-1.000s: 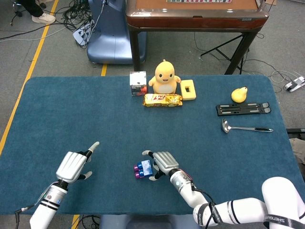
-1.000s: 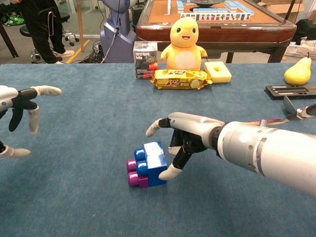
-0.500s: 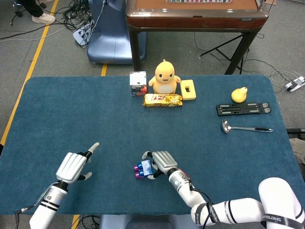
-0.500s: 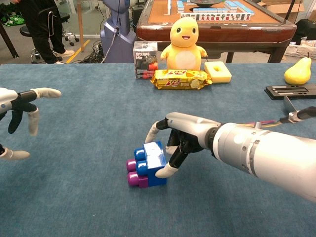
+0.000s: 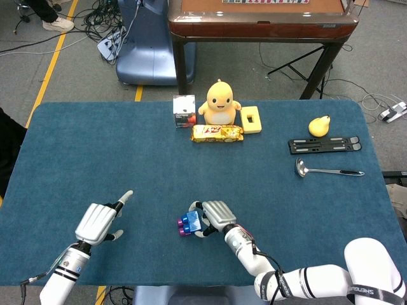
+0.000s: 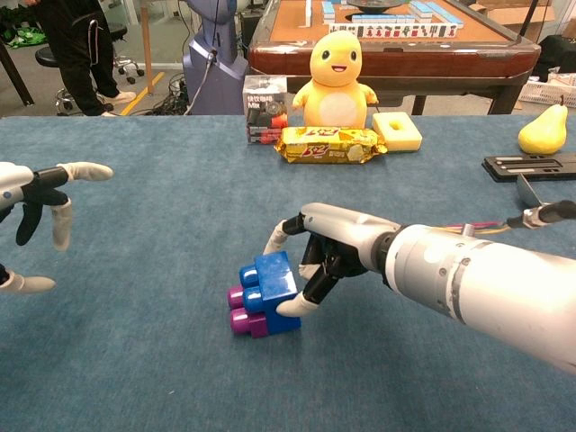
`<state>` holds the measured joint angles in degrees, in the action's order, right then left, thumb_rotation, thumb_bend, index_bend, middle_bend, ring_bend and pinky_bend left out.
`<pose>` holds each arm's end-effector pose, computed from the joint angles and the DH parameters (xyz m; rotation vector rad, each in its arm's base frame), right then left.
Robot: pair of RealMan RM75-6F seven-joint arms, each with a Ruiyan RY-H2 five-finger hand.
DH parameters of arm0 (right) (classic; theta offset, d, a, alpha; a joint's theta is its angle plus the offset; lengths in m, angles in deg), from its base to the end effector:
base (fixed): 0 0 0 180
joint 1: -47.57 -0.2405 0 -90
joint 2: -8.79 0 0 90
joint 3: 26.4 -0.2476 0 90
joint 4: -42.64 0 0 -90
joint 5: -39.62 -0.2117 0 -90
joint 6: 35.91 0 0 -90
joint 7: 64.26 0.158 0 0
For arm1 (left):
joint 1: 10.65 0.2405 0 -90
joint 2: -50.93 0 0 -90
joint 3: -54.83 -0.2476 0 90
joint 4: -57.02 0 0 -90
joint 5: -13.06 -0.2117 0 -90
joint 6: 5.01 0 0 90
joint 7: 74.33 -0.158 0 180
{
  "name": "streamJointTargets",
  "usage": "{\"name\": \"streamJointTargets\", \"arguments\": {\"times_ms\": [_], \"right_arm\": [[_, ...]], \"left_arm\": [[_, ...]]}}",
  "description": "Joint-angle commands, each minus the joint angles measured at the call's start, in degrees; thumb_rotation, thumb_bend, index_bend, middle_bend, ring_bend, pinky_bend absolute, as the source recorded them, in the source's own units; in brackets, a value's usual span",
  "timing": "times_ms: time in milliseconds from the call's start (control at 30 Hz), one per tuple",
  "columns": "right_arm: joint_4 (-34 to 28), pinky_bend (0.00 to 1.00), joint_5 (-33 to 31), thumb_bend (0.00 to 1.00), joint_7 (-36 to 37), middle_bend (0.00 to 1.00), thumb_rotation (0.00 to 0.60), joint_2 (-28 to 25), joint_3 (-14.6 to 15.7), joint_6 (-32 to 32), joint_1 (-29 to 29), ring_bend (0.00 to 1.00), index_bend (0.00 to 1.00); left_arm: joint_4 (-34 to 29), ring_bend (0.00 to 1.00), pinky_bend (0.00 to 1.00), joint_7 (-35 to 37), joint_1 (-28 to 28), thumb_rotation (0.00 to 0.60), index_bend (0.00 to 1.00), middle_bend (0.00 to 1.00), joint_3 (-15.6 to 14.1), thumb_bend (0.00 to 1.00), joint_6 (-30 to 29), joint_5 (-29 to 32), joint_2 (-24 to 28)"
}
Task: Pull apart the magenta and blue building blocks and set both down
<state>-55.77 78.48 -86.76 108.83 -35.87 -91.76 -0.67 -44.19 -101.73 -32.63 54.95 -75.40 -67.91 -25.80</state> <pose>-0.0668 -0.2734 -0.1024 1.8793 -1.5848 0.9065 -0.1987 0.2393 0.0339 -1.8256 -0.8166 -0.8434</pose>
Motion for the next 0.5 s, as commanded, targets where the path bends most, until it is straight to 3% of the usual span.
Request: {"name": "streamJointTargets", "arguments": {"times_ms": [33,500], "right_arm": [[-0.43,1.00,0.49,0.29,0.35,1.00,0.600,-0.42,-0.02,0.05,0.24,1.00,0.47],[-6.01,1.00,6.06,0.29,4.18,1.00,0.600,-7.52,-2.12,-2.43,3.02,1.00,0.49]], "left_arm": [[0.01,0.58,0.80,-0.06,-0.01,0.600,0.08,0.47,0.02,0.17,0.04,-0.01,-0.04],[-0.67,0.58,0.80,0.19,-1.38,0.600,0.09,0.47,1.86,0.17,0.90,0.42,-0.84]]}}
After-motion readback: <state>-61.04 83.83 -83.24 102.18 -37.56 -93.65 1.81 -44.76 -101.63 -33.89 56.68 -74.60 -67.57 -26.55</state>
